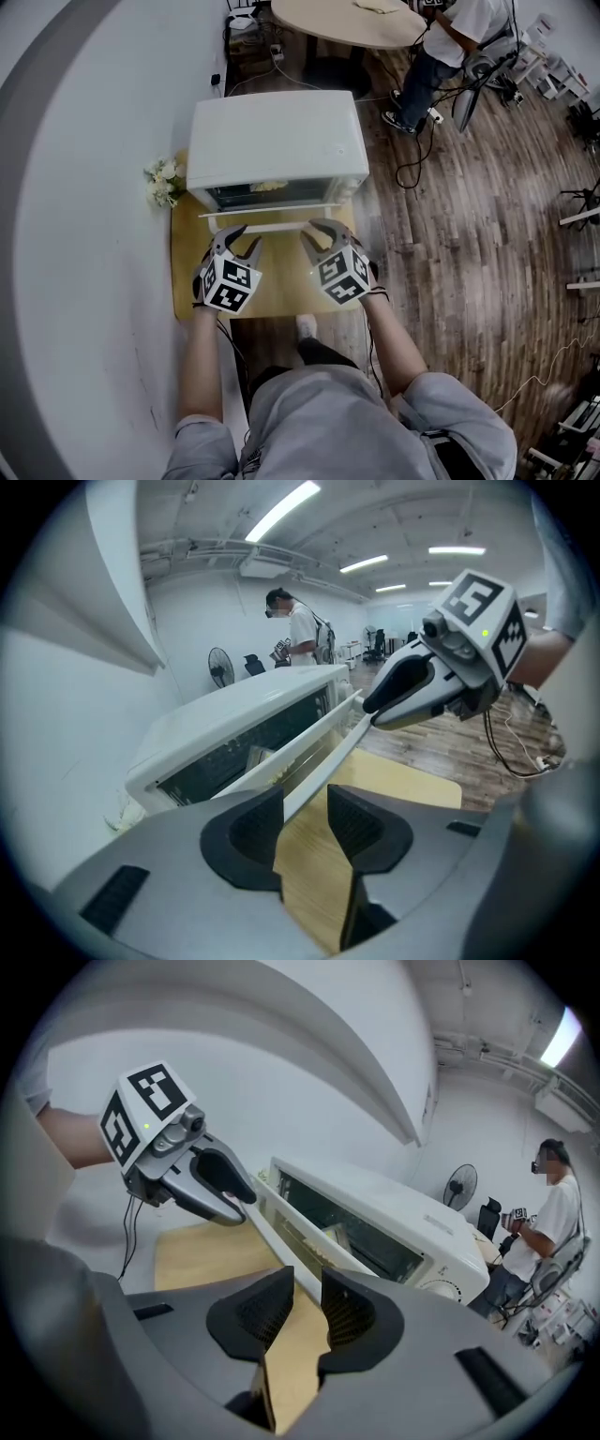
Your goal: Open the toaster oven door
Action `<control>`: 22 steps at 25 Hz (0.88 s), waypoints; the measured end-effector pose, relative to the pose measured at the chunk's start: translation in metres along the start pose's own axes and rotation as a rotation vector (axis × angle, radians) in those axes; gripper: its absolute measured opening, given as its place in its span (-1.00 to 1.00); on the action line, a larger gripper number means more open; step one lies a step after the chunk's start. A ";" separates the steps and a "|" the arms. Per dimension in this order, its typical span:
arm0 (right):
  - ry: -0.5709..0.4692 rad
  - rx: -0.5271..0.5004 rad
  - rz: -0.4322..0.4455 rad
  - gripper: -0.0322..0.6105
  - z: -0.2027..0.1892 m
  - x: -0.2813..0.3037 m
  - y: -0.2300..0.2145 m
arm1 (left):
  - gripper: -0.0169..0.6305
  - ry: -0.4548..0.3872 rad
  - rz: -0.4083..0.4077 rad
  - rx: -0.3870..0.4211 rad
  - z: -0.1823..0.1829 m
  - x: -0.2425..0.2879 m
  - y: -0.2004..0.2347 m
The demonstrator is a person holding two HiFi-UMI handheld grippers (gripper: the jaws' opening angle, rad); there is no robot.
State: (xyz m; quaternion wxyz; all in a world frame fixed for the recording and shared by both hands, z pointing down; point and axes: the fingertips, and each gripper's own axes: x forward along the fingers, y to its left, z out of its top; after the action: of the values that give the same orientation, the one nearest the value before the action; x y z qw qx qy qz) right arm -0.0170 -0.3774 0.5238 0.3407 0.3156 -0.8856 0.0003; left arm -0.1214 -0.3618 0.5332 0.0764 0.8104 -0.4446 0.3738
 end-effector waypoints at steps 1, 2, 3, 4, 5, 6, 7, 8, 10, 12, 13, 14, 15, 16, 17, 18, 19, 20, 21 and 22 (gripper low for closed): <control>-0.010 0.026 -0.010 -0.64 -0.001 0.000 -0.002 | -0.51 -0.002 -0.001 -0.004 -0.001 -0.001 -0.002; -0.021 0.057 -0.018 -0.64 -0.001 -0.001 -0.003 | -0.51 -0.004 -0.001 -0.008 -0.002 -0.002 -0.004; -0.032 0.088 -0.025 -0.65 -0.001 -0.001 -0.005 | -0.51 -0.006 0.000 -0.012 -0.003 -0.003 -0.005; -0.040 0.115 -0.032 -0.66 -0.002 -0.001 -0.006 | -0.51 -0.010 0.000 -0.017 -0.004 -0.003 -0.006; -0.047 0.139 -0.042 -0.69 -0.003 -0.001 -0.008 | -0.52 -0.015 0.000 -0.023 -0.005 -0.004 -0.007; -0.051 0.159 -0.053 -0.72 -0.004 0.000 -0.010 | -0.52 -0.022 -0.002 -0.032 -0.006 -0.004 -0.007; -0.053 0.179 -0.065 -0.75 -0.006 0.000 -0.011 | -0.52 -0.029 -0.003 -0.043 -0.007 -0.004 -0.008; -0.053 0.199 -0.075 -0.79 -0.009 0.001 -0.012 | -0.52 -0.038 -0.005 -0.056 -0.008 -0.005 -0.009; -0.058 0.235 -0.086 -0.81 -0.013 0.001 -0.012 | -0.53 -0.056 -0.008 -0.087 -0.010 -0.006 -0.010; -0.072 0.259 -0.090 -0.83 -0.014 0.001 -0.009 | -0.56 -0.071 -0.007 -0.112 -0.012 -0.007 -0.010; -0.078 0.265 -0.092 -0.84 -0.015 0.000 -0.008 | -0.58 -0.078 -0.004 -0.123 -0.013 -0.008 -0.010; -0.082 0.269 -0.094 -0.84 -0.016 0.000 -0.006 | -0.61 -0.085 0.001 -0.136 -0.014 -0.008 -0.010; -0.085 0.274 -0.097 -0.85 -0.017 -0.001 -0.005 | -0.64 -0.094 0.008 -0.152 -0.015 -0.009 -0.009; -0.087 0.279 -0.099 -0.86 -0.019 -0.001 -0.003 | -0.68 -0.105 0.015 -0.172 -0.017 -0.010 -0.009; -0.089 0.283 -0.102 -0.86 -0.021 -0.002 -0.001 | -0.73 -0.117 0.024 -0.196 -0.019 -0.011 -0.009; -0.091 0.285 -0.105 -0.86 -0.022 -0.003 0.001 | -0.77 -0.130 0.033 -0.219 -0.021 -0.011 -0.008; -0.094 0.285 -0.109 -0.87 -0.024 -0.003 0.003 | -0.81 -0.143 0.042 -0.238 -0.023 -0.012 -0.008; -0.098 0.285 -0.114 -0.87 -0.025 -0.003 0.005 | -0.82 -0.155 0.050 -0.252 -0.025 -0.013 -0.008; -0.101 0.286 -0.119 -0.87 -0.026 -0.003 0.007 | -0.82 -0.165 0.059 -0.261 -0.026 -0.013 -0.009; -0.105 0.290 -0.124 -0.88 -0.028 -0.004 0.009 | -0.82 -0.174 0.068 -0.268 -0.028 -0.014 -0.010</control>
State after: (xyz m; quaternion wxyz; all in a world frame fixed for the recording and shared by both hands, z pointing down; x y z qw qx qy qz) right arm -0.0027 -0.3623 0.5448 0.2443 0.4149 -0.8718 0.0904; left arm -0.1330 -0.3336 0.5457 0.1323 0.8067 -0.5226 0.2419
